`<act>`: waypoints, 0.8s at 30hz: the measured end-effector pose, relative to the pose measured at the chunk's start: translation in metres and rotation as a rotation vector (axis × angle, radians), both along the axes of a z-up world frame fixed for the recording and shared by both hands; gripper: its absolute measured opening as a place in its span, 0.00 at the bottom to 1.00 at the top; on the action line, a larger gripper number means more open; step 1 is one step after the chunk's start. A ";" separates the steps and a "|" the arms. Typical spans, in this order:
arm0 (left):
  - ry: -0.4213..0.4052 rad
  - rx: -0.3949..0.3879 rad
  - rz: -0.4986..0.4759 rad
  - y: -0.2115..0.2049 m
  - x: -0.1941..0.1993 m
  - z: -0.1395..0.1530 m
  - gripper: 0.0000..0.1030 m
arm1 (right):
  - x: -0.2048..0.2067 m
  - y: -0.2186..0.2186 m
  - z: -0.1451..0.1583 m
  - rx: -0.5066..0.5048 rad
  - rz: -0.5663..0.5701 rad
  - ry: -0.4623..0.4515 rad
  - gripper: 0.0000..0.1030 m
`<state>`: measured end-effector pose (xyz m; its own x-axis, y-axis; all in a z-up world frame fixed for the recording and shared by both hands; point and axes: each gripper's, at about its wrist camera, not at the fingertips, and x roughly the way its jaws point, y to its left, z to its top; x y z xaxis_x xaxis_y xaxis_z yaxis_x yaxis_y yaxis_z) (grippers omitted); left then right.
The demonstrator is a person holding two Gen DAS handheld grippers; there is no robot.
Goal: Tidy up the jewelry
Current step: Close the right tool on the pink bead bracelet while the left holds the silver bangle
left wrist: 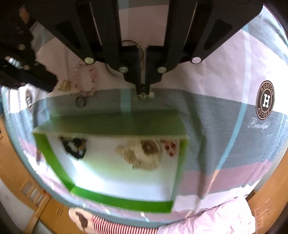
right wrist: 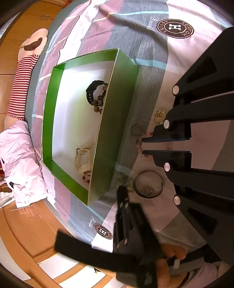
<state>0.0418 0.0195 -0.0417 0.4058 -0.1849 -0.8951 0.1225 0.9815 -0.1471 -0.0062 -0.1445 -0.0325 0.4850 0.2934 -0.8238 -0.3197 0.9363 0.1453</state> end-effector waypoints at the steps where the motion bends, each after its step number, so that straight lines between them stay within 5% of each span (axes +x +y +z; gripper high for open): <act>1: -0.014 -0.019 0.004 0.004 -0.001 0.006 0.03 | 0.000 -0.001 0.000 0.003 -0.005 -0.001 0.07; 10: -0.113 -0.168 0.024 0.031 -0.012 0.048 0.03 | 0.002 -0.015 0.011 0.045 -0.048 -0.023 0.07; 16: -0.096 -0.156 0.023 0.029 -0.013 0.043 0.03 | 0.005 -0.017 0.004 0.049 -0.059 0.004 0.07; 24: -0.081 -0.133 -0.018 0.017 -0.016 0.036 0.03 | 0.016 0.005 -0.048 -0.081 -0.031 0.097 0.16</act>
